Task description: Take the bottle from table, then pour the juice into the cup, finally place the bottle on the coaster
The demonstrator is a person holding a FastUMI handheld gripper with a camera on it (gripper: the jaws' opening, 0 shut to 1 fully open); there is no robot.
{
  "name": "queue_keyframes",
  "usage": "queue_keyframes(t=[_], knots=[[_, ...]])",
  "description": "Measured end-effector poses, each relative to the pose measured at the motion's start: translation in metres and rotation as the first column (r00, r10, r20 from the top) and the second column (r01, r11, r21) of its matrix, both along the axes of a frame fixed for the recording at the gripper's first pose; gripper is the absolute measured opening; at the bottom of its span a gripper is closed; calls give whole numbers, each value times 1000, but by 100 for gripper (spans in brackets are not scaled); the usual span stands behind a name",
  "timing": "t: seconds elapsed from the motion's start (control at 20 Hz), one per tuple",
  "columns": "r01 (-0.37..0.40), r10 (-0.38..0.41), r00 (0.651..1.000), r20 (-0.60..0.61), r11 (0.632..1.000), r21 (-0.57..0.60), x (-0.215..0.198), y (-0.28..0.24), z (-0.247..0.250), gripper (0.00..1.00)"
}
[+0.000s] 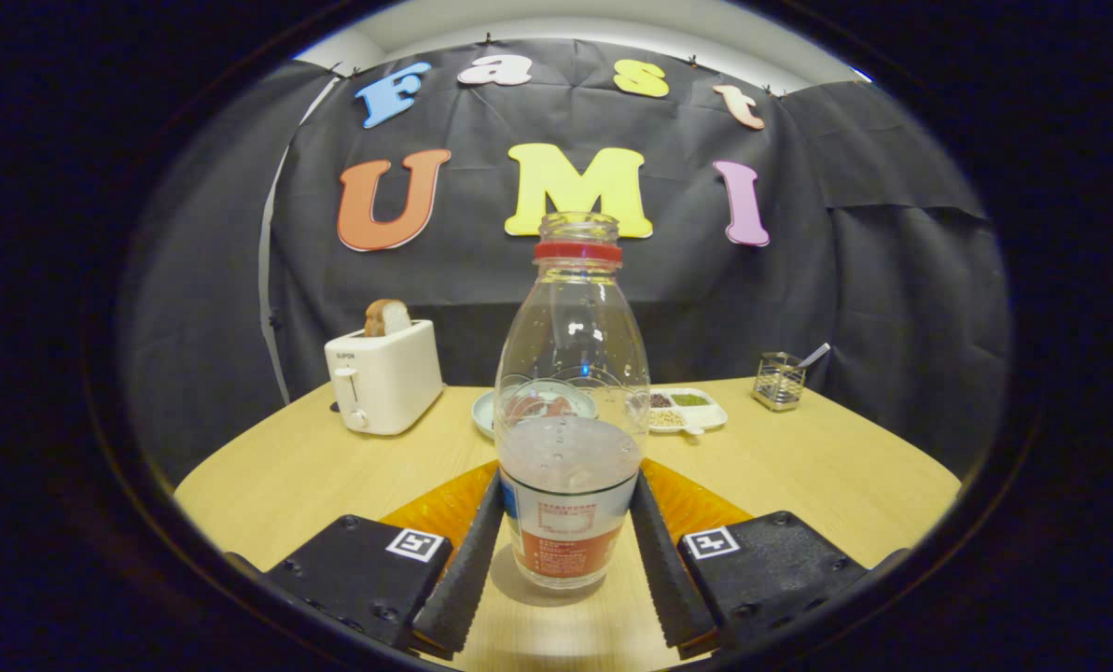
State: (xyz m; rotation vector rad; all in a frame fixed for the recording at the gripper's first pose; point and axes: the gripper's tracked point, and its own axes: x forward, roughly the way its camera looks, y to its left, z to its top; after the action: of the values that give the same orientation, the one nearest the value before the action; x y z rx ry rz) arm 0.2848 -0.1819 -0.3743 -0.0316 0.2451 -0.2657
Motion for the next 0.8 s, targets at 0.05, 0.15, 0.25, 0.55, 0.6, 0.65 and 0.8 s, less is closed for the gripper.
queue_keyframes(t=[0.05,0.15,0.25,0.55,0.6,0.65,0.8], knots=[[-10,10,1000,-8,1000,-1,3,2,-7,79],[-13,13,1000,-22,1000,-4,6,2,-16,80],[-22,22,1000,-20,1000,9,8,4,-21,80],[-30,30,999,-34,999,24,14,1,-37,82],[-34,35,999,-34,999,23,14,2,-37,82],[-35,36,999,-36,999,21,14,2,-36,82],[-28,30,998,-54,999,27,10,3,-37,92]])
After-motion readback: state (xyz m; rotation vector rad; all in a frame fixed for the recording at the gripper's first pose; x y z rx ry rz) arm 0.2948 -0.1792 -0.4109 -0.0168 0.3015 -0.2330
